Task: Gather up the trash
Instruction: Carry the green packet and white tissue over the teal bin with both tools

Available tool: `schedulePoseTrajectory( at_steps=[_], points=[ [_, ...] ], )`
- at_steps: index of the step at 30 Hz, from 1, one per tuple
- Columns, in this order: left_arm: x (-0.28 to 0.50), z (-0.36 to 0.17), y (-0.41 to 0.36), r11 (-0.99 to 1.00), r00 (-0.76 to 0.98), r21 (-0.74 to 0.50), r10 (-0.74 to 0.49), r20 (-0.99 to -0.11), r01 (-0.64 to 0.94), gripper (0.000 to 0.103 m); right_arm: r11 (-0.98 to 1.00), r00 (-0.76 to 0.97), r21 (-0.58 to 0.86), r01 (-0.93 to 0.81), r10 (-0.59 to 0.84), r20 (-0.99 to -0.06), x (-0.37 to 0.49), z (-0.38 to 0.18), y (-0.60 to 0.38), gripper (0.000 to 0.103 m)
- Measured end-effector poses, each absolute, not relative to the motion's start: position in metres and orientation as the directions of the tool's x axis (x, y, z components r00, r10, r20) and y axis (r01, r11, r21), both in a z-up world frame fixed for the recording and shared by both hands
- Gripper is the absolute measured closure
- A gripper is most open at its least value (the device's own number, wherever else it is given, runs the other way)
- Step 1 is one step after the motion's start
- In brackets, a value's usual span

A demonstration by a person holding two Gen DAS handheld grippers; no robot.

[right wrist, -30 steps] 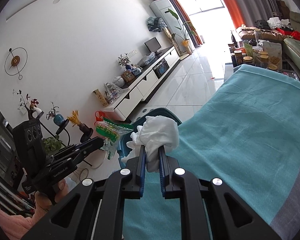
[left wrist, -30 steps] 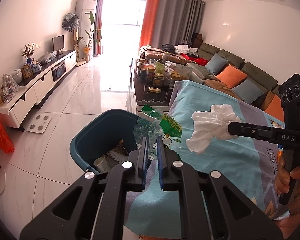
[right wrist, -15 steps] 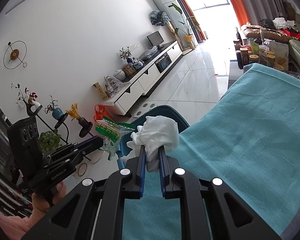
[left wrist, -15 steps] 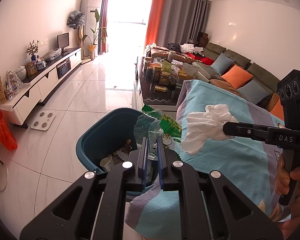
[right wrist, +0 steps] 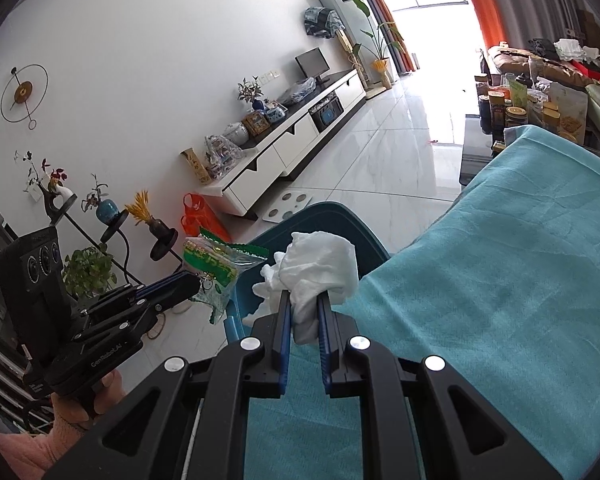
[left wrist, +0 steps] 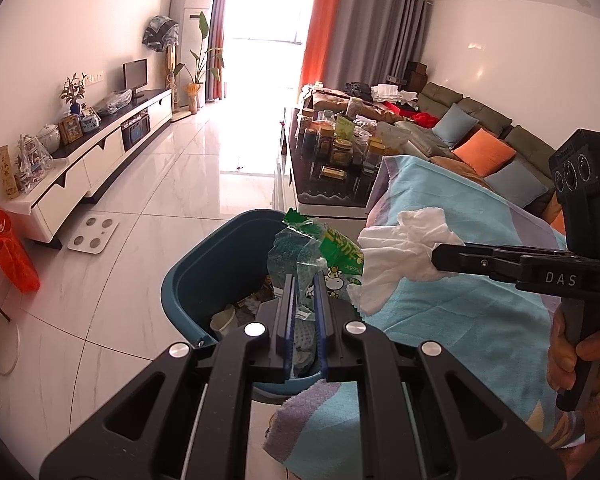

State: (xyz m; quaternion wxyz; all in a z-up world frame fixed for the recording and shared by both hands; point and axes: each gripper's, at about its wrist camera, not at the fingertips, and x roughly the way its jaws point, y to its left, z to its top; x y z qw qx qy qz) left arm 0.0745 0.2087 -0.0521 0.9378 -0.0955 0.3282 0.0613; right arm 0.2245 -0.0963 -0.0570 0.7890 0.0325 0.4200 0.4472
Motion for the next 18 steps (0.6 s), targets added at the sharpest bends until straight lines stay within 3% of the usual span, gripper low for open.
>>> schedulePoseTrajectory(
  at_steps=[18],
  points=[
    [0.099,-0.081,0.227,0.963,0.740,-0.152,0.066,-0.669,-0.224,0.094,0.614,0.229,0.380,-0.692,0.685,-0.692,0.228,-0.071,-0.060,0.091]
  ],
)
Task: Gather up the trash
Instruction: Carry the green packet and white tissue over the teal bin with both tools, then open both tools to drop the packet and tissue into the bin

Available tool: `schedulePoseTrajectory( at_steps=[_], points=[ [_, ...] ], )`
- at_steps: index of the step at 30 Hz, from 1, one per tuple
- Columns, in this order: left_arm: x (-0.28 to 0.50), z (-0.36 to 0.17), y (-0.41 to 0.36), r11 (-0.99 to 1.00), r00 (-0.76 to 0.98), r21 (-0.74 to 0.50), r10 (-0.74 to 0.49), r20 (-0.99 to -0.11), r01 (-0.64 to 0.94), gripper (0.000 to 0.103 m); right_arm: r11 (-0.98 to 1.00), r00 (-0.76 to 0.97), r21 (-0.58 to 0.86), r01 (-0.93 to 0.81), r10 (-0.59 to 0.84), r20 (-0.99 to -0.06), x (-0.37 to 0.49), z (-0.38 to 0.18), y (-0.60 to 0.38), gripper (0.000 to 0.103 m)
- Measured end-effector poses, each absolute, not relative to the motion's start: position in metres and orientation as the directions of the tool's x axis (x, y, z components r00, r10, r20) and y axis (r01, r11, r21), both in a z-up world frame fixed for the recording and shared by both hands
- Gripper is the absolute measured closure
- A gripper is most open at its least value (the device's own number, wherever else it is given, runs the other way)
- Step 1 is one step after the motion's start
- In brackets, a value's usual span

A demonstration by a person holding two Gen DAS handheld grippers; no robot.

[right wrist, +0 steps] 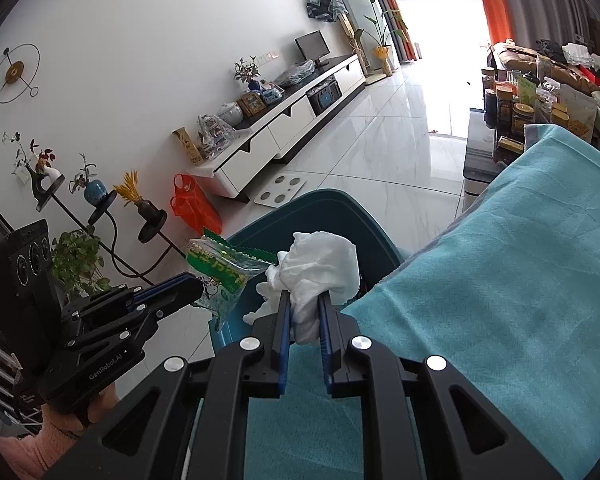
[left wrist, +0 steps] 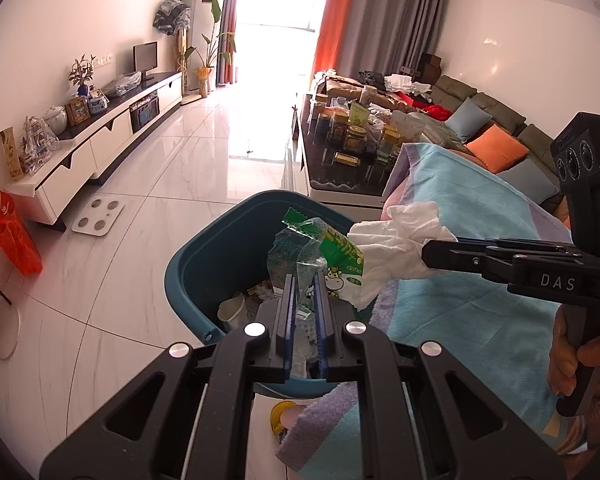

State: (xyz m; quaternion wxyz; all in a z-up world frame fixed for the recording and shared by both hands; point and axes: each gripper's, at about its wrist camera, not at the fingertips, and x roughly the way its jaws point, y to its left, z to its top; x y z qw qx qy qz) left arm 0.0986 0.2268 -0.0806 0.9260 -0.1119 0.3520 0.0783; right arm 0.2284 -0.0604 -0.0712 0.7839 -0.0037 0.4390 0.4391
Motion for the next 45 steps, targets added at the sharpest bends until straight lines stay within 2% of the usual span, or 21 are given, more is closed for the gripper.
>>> schedulePoseTrajectory(
  at_steps=[21,33,37,42,45],
  points=[
    [0.117,-0.114,0.241,0.946,0.694,-0.169,0.073,-0.717,-0.275,0.093,0.623,0.196,0.337,-0.705,0.629,-0.753,0.232,-0.087,-0.019,0.087],
    [0.126,-0.130,0.249,0.935,0.674,-0.197,0.058,-0.736,-0.296,0.093,0.641,0.201,0.323,-0.696,0.606,-0.770,0.234,-0.085,-0.008,0.081],
    [0.129,-0.134,0.250,0.933,0.675,-0.203,0.055,-0.736,-0.296,0.084,0.647,0.200,0.329,-0.688,0.605,-0.771,0.236,-0.086,-0.009,0.080],
    [0.129,-0.138,0.252,0.928,0.674,-0.212,0.053,-0.737,-0.305,0.083,0.648,0.201,0.338,-0.683,0.611,-0.765,0.236,-0.087,-0.013,0.079],
    [0.124,-0.135,0.251,0.930,0.687,-0.214,0.054,-0.725,-0.299,0.078,0.648,0.203,0.347,-0.678,0.619,-0.759,0.236,-0.087,-0.017,0.078]
  ],
)
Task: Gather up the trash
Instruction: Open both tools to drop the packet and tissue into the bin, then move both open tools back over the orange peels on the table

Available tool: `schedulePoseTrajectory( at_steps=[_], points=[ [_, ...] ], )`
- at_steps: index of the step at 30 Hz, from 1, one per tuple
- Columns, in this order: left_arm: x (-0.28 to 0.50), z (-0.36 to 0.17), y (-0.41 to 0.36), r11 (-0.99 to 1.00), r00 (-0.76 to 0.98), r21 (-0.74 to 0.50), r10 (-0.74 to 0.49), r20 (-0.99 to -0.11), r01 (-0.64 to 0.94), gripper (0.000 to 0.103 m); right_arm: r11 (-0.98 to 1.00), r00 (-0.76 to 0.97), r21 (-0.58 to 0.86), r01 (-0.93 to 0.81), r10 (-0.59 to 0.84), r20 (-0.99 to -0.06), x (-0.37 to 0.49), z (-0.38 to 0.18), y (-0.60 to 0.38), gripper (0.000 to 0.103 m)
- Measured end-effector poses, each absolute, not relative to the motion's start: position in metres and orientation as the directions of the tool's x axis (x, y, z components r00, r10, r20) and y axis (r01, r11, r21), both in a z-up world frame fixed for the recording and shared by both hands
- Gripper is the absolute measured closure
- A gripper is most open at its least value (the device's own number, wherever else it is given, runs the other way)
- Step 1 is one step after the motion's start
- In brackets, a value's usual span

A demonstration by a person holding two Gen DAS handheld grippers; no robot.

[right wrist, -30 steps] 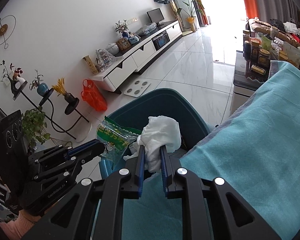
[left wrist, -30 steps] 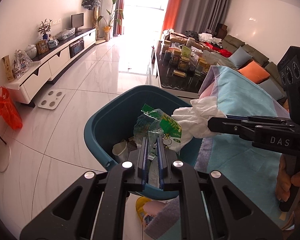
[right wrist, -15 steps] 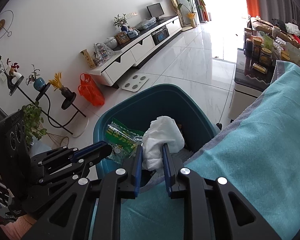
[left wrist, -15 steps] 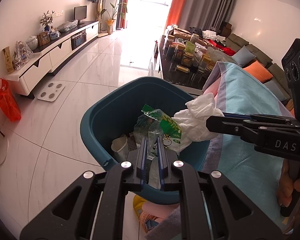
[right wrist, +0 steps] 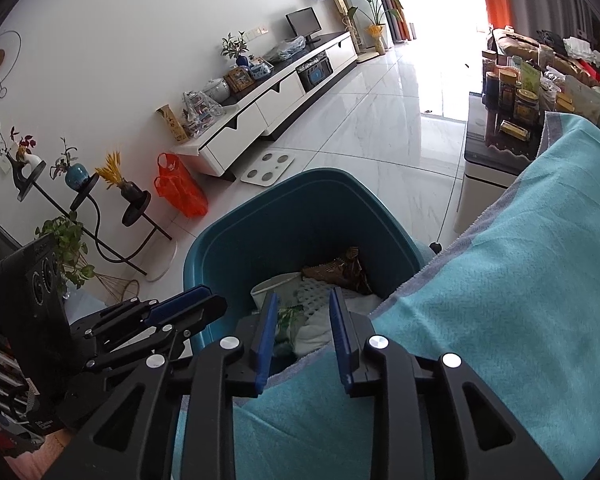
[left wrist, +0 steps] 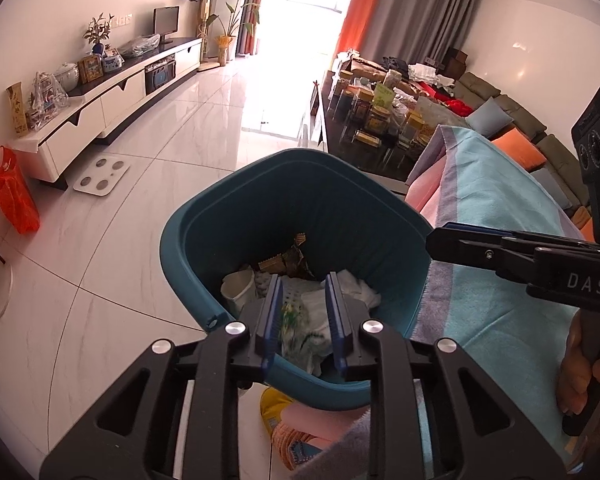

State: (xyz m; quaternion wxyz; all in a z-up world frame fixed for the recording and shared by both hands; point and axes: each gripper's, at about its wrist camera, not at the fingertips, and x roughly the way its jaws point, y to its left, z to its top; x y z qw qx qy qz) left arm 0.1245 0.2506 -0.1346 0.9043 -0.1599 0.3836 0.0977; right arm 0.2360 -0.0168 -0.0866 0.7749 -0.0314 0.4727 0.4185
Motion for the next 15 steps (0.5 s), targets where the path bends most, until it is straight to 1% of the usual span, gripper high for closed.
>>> schedulePoseTrajectory(
  at_steps=[4,5,8,11,13,15],
  points=[
    [0.117,-0.124,0.244,0.936,0.710,-0.209,0.059,-0.702,-0.284,0.069,0.653,0.214,0.359,-0.667,0.629,-0.747,0.235,-0.084,-0.028,0.076],
    [0.114,-0.120,0.241,0.939,0.719,-0.206,0.060,-0.692,-0.276,0.068,0.650,0.217,0.361,-0.669,0.635,-0.742,0.233,-0.082,-0.032,0.076],
    [0.105,-0.107,0.232,0.949,0.748,-0.199,0.056,-0.661,-0.246,0.062,0.652,0.243,0.359,-0.668,0.646,-0.723,0.229,-0.073,-0.045,0.072],
    [0.096,-0.094,0.220,0.958,0.776,-0.194,0.043,-0.629,-0.211,0.052,0.652,0.274,0.357,-0.670,0.663,-0.697,0.221,-0.062,-0.062,0.070],
    [0.091,-0.086,0.208,0.965,0.795,-0.192,0.027,-0.606,-0.179,0.042,0.648,0.290,0.356,-0.673,0.674,-0.680,0.216,-0.055,-0.075,0.066],
    [0.087,-0.077,0.196,0.971,0.810,-0.189,0.005,-0.587,-0.144,0.039,0.652,0.312,0.353,-0.671,0.680,-0.663,0.211,-0.048,-0.092,0.064]
  ],
)
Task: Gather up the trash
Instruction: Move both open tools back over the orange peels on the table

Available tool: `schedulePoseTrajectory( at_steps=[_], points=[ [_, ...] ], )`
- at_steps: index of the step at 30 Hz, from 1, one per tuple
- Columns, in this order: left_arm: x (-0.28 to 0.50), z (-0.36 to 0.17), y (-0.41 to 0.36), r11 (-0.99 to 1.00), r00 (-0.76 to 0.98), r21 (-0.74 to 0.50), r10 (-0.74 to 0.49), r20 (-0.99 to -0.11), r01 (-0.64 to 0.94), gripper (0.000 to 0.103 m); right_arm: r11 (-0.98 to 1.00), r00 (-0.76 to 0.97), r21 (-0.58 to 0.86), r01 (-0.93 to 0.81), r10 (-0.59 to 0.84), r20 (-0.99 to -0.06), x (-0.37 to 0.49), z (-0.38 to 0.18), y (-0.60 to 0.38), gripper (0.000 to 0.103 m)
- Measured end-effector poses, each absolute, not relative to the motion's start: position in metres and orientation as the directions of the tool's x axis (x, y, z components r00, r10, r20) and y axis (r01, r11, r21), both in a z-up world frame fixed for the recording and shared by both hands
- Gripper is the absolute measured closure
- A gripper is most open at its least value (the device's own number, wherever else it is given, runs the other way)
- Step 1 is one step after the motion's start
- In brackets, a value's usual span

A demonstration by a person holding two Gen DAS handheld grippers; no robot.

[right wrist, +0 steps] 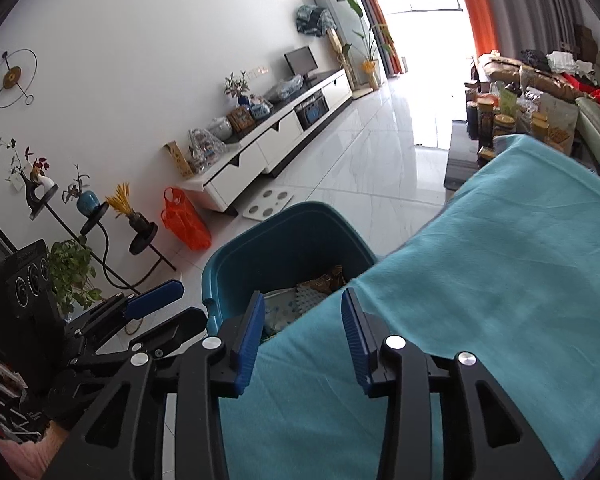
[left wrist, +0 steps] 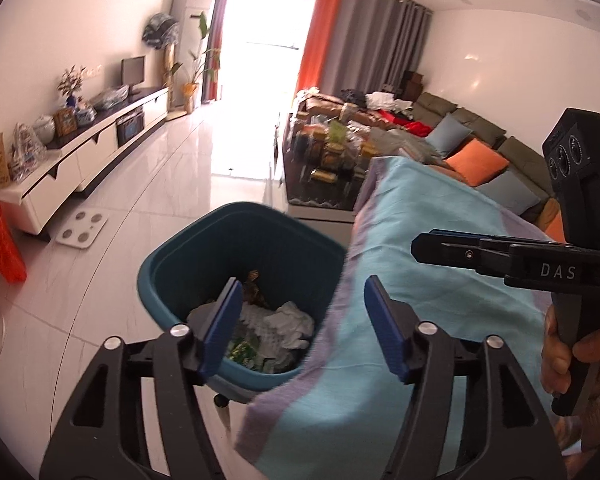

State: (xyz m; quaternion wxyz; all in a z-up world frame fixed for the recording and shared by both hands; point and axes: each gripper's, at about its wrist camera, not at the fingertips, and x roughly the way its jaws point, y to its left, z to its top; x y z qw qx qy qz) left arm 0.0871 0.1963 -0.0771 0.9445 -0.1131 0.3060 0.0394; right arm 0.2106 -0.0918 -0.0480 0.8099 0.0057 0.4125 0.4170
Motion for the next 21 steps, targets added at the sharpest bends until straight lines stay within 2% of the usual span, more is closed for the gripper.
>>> schedulePoseTrajectory(
  at_steps=[9,21],
  points=[
    [0.083,-0.057,0.111,0.975,0.819,-0.197,-0.196,-0.539,0.103,0.034,0.718,0.446,0.349,-0.603,0.665,-0.599,0.185,-0.022,-0.188,0.058],
    [0.087,-0.065,-0.019,0.895,0.695,-0.203,-0.437,-0.572,0.396,0.034,0.881,0.635,0.327,-0.342,0.473,-0.611,0.152,-0.029,-0.332,0.057]
  ],
)
